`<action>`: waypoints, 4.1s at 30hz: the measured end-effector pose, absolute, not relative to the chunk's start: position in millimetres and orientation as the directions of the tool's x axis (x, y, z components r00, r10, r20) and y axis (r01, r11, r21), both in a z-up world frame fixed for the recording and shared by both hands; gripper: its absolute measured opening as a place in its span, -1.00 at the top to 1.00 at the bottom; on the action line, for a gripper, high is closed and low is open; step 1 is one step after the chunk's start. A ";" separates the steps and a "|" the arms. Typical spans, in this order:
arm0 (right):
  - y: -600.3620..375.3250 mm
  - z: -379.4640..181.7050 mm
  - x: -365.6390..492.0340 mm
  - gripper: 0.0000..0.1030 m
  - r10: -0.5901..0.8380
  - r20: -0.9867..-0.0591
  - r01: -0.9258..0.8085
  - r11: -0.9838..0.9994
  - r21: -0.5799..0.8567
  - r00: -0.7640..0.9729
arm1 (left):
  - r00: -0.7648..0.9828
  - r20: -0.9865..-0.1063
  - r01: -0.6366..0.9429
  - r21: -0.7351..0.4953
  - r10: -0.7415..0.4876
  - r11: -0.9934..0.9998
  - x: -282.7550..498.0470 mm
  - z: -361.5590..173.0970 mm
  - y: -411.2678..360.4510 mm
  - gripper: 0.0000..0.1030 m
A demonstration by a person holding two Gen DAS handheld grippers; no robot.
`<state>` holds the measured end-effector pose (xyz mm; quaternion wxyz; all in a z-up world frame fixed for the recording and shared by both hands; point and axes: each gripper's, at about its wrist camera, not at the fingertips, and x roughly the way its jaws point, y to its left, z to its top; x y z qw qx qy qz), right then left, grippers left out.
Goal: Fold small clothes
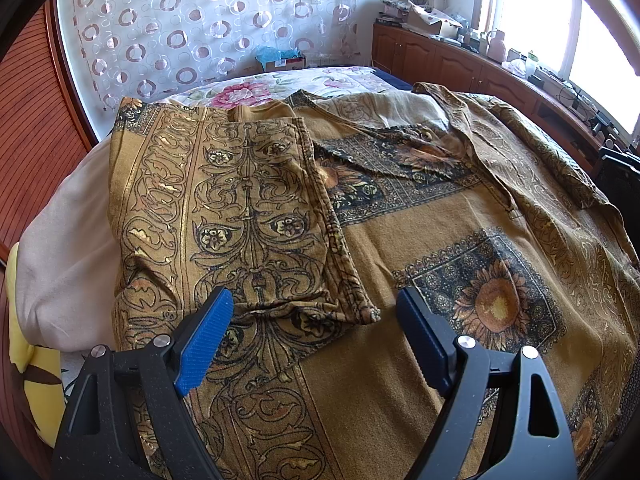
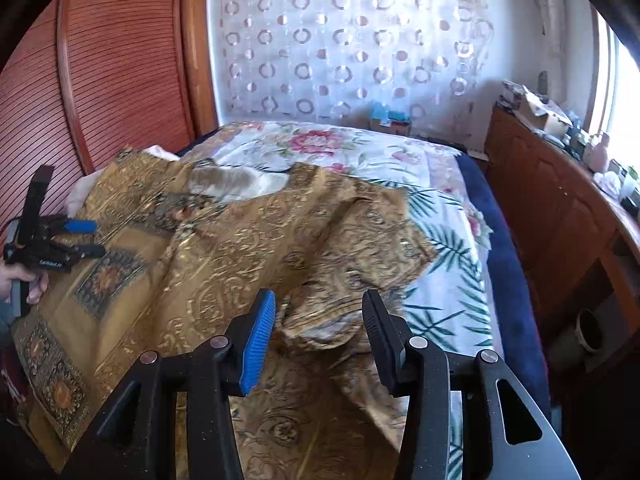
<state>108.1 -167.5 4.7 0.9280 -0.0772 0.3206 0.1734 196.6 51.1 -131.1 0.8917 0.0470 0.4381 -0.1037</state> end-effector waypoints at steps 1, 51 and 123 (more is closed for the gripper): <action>-171.9 3.9 112.7 0.08 0.257 -0.627 -0.353 0.935 -0.030 0.736 | 0.595 -0.791 0.226 -0.007 -0.144 0.974 196.9 -131.3 51.2 -0.63; -134.5 8.2 182.3 0.05 0.334 -0.617 -0.432 0.902 -0.010 0.712 | 0.595 -0.790 0.226 -0.008 -0.145 0.974 196.0 -132.0 51.3 -0.63; -166.1 -52.8 313.2 0.92 0.203 -0.769 -0.397 0.915 -0.072 0.607 | 0.677 -0.733 0.090 -0.013 -0.071 0.996 304.2 -78.4 151.8 -0.36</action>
